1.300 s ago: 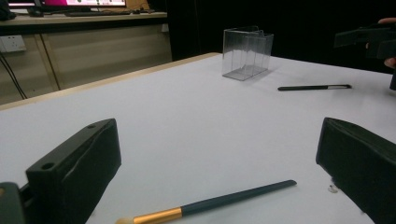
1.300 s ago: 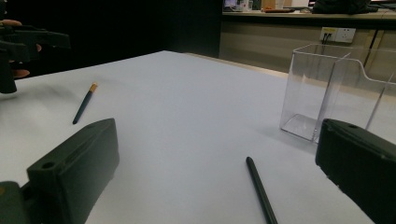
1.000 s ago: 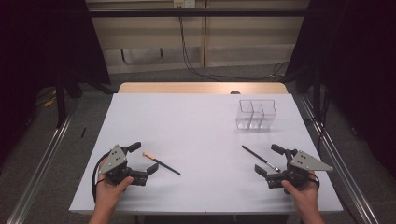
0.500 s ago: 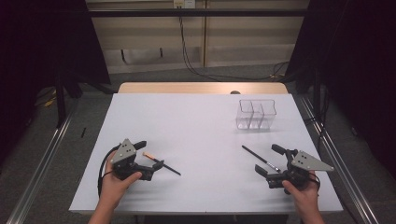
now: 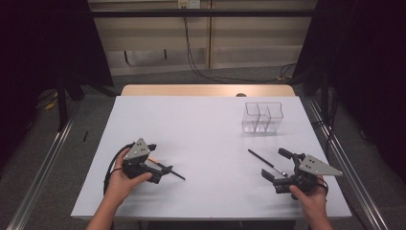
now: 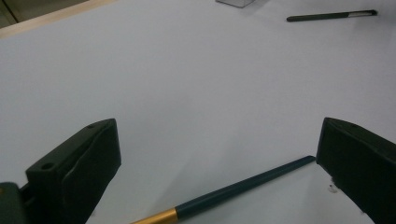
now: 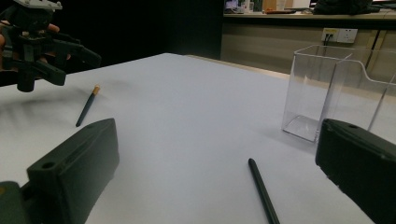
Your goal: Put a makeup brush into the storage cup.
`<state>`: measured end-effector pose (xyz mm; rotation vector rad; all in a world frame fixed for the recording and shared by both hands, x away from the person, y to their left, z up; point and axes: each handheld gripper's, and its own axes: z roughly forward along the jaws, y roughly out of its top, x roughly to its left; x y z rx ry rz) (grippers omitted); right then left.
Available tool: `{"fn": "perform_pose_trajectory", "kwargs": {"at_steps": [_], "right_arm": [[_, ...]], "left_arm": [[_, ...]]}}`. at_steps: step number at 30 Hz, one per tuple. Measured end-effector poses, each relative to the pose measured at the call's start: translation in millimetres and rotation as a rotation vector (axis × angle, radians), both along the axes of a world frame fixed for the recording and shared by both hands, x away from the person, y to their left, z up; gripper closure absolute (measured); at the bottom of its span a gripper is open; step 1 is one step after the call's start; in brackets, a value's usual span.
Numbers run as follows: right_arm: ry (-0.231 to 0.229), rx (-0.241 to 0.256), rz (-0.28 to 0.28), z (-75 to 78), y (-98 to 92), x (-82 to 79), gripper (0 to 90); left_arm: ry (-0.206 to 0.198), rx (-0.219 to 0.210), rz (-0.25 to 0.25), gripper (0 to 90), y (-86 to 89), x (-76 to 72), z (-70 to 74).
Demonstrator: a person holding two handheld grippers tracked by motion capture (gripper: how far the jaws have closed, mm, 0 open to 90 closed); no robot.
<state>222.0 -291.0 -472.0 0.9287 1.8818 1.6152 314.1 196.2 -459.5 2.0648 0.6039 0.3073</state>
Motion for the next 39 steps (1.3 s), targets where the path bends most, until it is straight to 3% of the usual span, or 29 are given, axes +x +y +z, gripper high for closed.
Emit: {"fn": "perform_pose_trajectory", "kwargs": {"at_steps": [3, 8, 13, 22, 28, 31, 39], "right_arm": [[0.001, -0.003, 0.003, -0.1, 0.2, 0.2, 0.0], [0.001, -0.005, 0.004, 0.3, 0.6, 0.0, 0.0], [0.002, -0.004, 0.002, 0.2, 0.3, 0.0, 0.0], [0.000, -0.001, 0.004, 0.6, 0.4, -0.1, 0.0], [0.003, -0.001, 0.007, 1.1, 1.1, -0.8, 0.0], [0.001, -0.001, 0.008, 1.0, 0.7, -0.5, 0.0], [-0.004, -0.002, 0.006, 1.2, -0.2, -0.3, 0.0]], "left_arm": [[0.039, 0.024, -0.020, 0.0, -1.0, 3.5, 2.8], [0.076, 0.109, -0.044, 0.0, -2.4, 9.7, 7.2], [0.105, 0.132, -0.057, 0.0, -4.6, 14.9, 9.7], [0.159, 0.279, -0.113, 0.0, -12.4, 22.7, 14.6], [0.218, 0.343, -0.123, 0.0, -19.0, 29.7, 15.0], [0.225, 0.399, -0.149, 0.0, -22.1, 32.8, 15.2], [0.255, 0.493, -0.192, 0.0, -30.4, 37.2, 15.3]]}}
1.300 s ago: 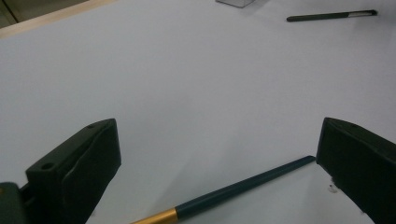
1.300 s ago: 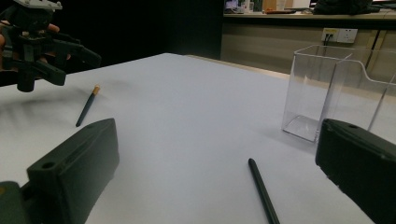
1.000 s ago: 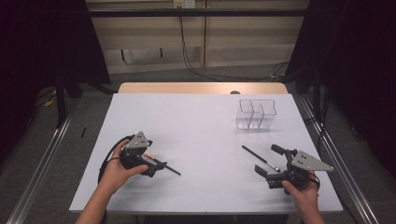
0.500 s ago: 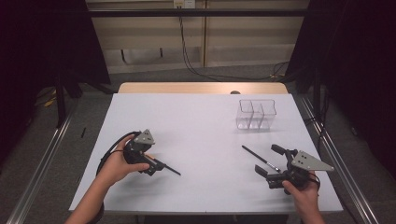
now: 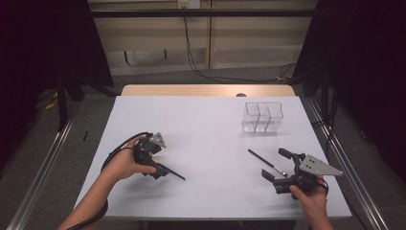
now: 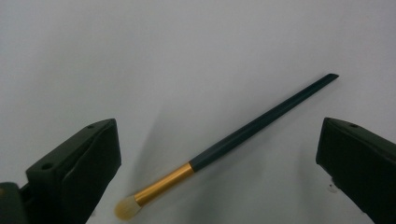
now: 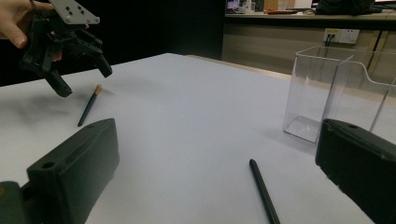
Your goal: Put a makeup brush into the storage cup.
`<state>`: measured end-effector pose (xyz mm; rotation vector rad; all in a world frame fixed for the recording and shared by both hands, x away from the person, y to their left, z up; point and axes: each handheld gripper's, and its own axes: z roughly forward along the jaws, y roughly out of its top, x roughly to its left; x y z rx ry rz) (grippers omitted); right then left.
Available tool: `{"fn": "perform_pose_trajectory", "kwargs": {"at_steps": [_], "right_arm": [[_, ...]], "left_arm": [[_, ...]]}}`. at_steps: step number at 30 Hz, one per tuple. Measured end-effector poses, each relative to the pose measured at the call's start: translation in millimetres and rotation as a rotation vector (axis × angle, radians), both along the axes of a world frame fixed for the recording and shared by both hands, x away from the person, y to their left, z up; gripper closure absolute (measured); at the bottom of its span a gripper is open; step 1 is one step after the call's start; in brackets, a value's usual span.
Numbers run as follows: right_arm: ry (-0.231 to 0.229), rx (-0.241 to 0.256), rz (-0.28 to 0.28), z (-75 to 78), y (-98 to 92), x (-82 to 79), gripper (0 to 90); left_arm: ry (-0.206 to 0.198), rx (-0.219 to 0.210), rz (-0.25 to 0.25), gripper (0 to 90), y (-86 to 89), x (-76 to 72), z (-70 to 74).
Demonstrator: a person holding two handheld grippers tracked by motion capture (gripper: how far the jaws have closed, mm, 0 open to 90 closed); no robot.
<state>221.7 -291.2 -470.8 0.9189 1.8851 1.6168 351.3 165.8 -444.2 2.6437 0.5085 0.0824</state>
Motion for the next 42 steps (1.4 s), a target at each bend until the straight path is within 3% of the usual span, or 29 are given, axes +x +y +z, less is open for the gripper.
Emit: {"fn": "perform_pose_trajectory", "kwargs": {"at_steps": [9, 12, 19, 25, 29, 31, 38, 42], "right_arm": [[0.002, 0.002, -0.003, 0.0, 0.0, -0.1, 0.0], [0.000, 0.006, -0.001, 0.5, 0.1, -0.4, 0.0], [0.003, 0.014, -0.005, 0.6, -0.8, -0.8, 0.0], [0.004, 0.015, -0.006, 0.7, -0.8, -0.8, 0.0], [0.003, 0.014, -0.006, 0.6, -1.1, -0.7, 0.0], [0.003, 0.013, -0.007, 0.3, -1.3, -0.4, 0.0], [0.004, 0.013, -0.007, 0.4, -1.2, -0.6, 0.0], [0.003, 0.012, -0.008, 0.3, -2.2, -1.1, 0.0]], "left_arm": [[0.014, 0.133, -0.067, 0.0, -4.1, 3.0, -6.1], [0.013, 0.169, -0.103, 5.4, -5.0, 3.4, -6.7], [0.016, 0.176, -0.111, 21.0, -5.8, 6.8, -3.8], [0.022, 0.210, -0.137, 33.4, -7.2, 9.6, -4.3], [0.059, 0.214, -0.158, 41.7, -8.4, 8.9, -3.3], [0.088, 0.209, -0.146, 54.7, -9.2, 7.4, -2.9], [0.126, 0.258, -0.129, 64.5, -17.7, 6.3, -1.1], [0.152, 0.264, -0.130, 77.9, -17.5, 5.4, -0.3]]}}
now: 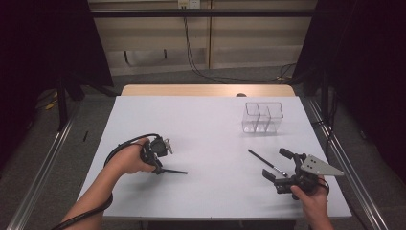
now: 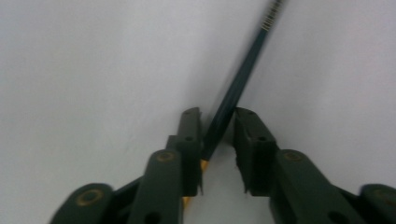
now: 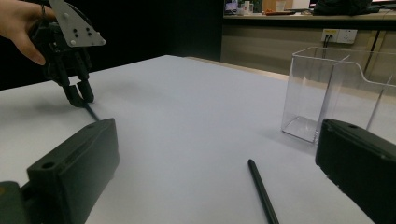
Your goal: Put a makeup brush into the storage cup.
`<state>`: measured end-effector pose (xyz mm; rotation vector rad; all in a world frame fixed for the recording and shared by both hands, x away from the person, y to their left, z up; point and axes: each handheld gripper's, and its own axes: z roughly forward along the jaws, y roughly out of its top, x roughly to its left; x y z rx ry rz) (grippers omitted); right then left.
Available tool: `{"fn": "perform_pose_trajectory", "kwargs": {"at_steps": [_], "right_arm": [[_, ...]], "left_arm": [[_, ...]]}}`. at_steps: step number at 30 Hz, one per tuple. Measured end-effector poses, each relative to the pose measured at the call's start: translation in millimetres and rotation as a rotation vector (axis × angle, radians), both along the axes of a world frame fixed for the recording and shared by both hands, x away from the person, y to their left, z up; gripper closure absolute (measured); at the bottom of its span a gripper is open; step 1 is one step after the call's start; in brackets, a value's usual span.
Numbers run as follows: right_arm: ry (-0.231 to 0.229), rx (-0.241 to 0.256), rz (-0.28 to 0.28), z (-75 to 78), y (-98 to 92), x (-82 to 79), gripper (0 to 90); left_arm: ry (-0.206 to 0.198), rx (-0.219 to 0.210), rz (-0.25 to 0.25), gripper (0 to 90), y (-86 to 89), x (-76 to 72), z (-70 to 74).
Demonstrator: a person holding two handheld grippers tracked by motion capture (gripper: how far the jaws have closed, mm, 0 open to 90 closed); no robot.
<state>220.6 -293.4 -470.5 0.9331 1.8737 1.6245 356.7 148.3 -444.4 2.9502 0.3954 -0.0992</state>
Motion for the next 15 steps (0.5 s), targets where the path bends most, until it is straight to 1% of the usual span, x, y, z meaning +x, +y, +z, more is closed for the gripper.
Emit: {"fn": "perform_pose_trajectory", "kwargs": {"at_steps": [1, 3, 5, 8, 10, 12, 13, 14, 15], "right_arm": [[0.001, 0.000, 0.000, -0.1, -0.2, 0.0, 0.0], [0.000, 0.001, -0.001, -0.2, -0.3, -0.2, 0.0], [0.002, 0.000, -0.002, -0.1, -0.1, -0.2, 0.0], [0.002, 0.000, -0.002, -0.3, 0.0, 0.0, 0.0], [0.005, -0.002, 0.000, -0.5, 0.1, 0.2, 0.0], [0.010, 0.001, -0.002, -0.8, 0.7, 0.3, 0.0], [0.009, 0.000, -0.001, -0.8, 0.8, 0.4, 0.0], [0.009, 0.000, -0.001, -0.8, 0.9, 0.4, 0.0], [0.011, 0.001, -0.002, -0.9, 0.9, 0.4, 0.0]], "left_arm": [[0.004, -0.004, 0.011, 82.5, 1.1, -0.2, -0.3], [0.012, -0.015, 0.014, 82.4, 3.9, 0.6, 0.1], [0.011, -0.026, 0.022, 82.4, 6.6, 0.3, -0.1], [0.010, -0.020, 0.030, 79.4, 9.2, -1.9, 0.3], [0.009, -0.007, 0.029, 76.3, 10.8, -3.2, 0.6], [0.006, 0.007, 0.026, 75.5, 13.2, -4.0, 0.9], [0.011, 0.006, 0.030, 75.6, 14.7, -3.9, 0.9], [0.014, -0.005, 0.035, 75.7, 16.1, -3.8, 0.6], [0.016, -0.003, 0.036, 76.2, 17.1, -3.6, 0.8]]}}
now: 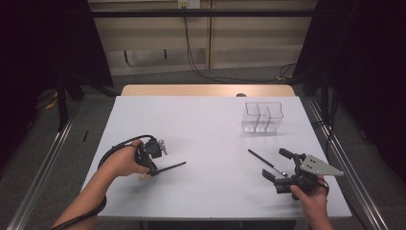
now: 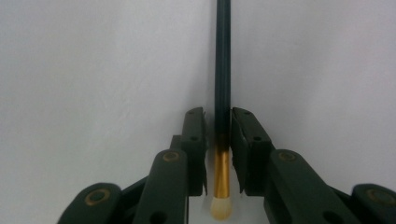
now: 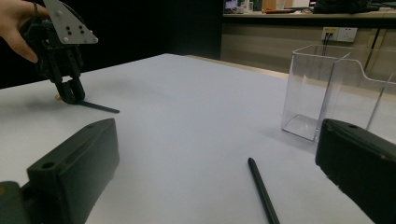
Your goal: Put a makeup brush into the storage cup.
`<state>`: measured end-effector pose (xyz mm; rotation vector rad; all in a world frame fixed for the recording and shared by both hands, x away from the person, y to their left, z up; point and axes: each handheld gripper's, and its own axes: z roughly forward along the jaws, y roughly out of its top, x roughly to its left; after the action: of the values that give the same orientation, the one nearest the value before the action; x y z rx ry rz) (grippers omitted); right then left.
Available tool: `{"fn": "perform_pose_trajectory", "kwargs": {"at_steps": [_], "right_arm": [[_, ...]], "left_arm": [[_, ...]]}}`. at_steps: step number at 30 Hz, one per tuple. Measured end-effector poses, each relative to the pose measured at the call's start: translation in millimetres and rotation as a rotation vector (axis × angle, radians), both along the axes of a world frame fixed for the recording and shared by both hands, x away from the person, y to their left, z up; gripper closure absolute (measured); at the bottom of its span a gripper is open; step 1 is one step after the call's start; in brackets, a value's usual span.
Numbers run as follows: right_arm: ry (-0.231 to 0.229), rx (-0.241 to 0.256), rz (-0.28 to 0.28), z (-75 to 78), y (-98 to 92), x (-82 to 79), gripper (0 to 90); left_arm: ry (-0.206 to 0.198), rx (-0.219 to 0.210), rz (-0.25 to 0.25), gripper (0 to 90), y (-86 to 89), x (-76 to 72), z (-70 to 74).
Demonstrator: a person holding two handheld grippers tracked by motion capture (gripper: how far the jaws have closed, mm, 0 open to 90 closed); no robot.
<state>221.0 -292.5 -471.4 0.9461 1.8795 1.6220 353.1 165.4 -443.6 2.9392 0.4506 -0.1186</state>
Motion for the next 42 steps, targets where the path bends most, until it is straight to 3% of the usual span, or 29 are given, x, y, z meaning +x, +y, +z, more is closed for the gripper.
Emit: {"fn": "perform_pose_trajectory", "kwargs": {"at_steps": [4, 8, 15, 27, 32, 42], "right_arm": [[0.000, 0.000, -0.002, 0.0, -0.2, -0.3, 0.0], [-0.003, -0.002, -0.003, 0.1, -0.8, -0.2, 0.0], [-0.003, -0.010, -0.008, 1.0, -0.9, -0.1, 0.0], [0.008, -0.012, -0.012, 1.1, -1.7, 1.4, 0.0], [0.010, -0.018, -0.005, 0.7, -0.2, 1.9, 0.0], [0.010, -0.020, -0.001, 0.8, 0.6, 2.9, 0.0]], "left_arm": [[0.005, 0.009, 0.002, 79.5, 0.7, 0.0, -0.6], [-0.018, 0.033, 0.011, 80.3, -2.9, -2.9, -2.3], [-0.010, 0.070, 0.017, 84.2, -8.4, -2.7, -2.2], [-0.027, 0.028, -0.001, 84.4, -10.5, -5.9, 6.9], [-0.052, -0.001, -0.023, 84.4, -24.6, -6.1, 17.3], [-0.053, -0.033, -0.088, 84.4, -58.1, -6.3, 31.0]]}}
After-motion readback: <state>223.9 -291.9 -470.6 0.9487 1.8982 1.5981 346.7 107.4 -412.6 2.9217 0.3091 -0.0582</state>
